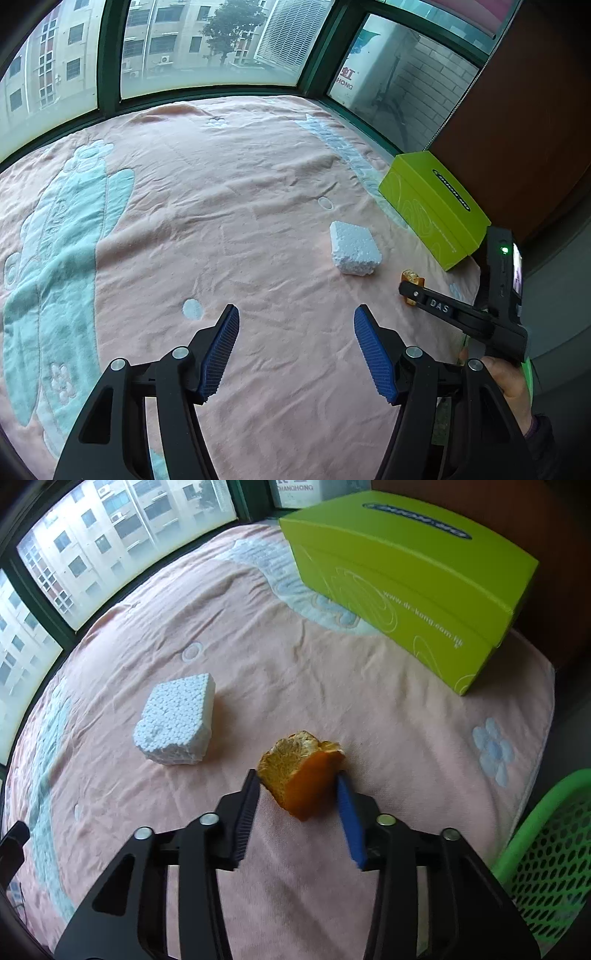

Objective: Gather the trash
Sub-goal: 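Grasp the orange peel with the right tool, then carry the orange peel over the basket while left tool grasps the white foam block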

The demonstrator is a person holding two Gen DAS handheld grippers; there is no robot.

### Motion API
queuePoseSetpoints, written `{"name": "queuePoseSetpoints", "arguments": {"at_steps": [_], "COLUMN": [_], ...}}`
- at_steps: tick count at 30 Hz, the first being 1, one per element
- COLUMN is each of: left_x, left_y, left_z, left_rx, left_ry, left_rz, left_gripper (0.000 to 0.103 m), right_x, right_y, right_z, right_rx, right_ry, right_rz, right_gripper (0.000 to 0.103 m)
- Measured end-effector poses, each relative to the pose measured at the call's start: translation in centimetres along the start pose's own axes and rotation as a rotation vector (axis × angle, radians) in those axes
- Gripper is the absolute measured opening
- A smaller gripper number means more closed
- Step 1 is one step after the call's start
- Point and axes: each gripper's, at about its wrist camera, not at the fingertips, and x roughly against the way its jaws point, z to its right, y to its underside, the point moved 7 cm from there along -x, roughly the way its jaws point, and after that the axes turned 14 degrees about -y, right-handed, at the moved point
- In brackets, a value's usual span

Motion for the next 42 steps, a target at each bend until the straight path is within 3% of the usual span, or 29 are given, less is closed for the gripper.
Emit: {"name": "queuePoseSetpoints", "arguments": {"at_steps": [12,14,19,32,42], "left_x": [-1.9,-2.5,-3.6,-8.8,-12.2], "left_y": [-1.0,-1.2,-2.0,-3.4,-4.0], "left_z": [3.6,4.6,7.2,12.5,11.7], "left_rx": [-0.058,-0.077,-0.126,-0.238,-0.220], "left_ry": [-0.001,-0.010,-0.010,-0.094,-0.161], "left_rz": [-0.011,-0.015,-0.009,-0.028,-0.070], "left_gripper": [0.063,0.071,0.074,0.081,0.081], "right_x": [5.7,7.0,10.5,17.3,18.7], "right_y": [1.5,1.9,3.3,6.8,9.7], "right_z": [0.0,0.2,1.7,7.9,11.2], "right_rx": [0.013,0.019,0.006,-0.063,-0.112], "right_ry": [-0.076,-0.087,-0.103,-0.059,-0.032], "right_rz": [0.072,0.088,0.133,0.196,0.179], "right_gripper": [0.031,0.031,0.031,0.031,0.031]}}
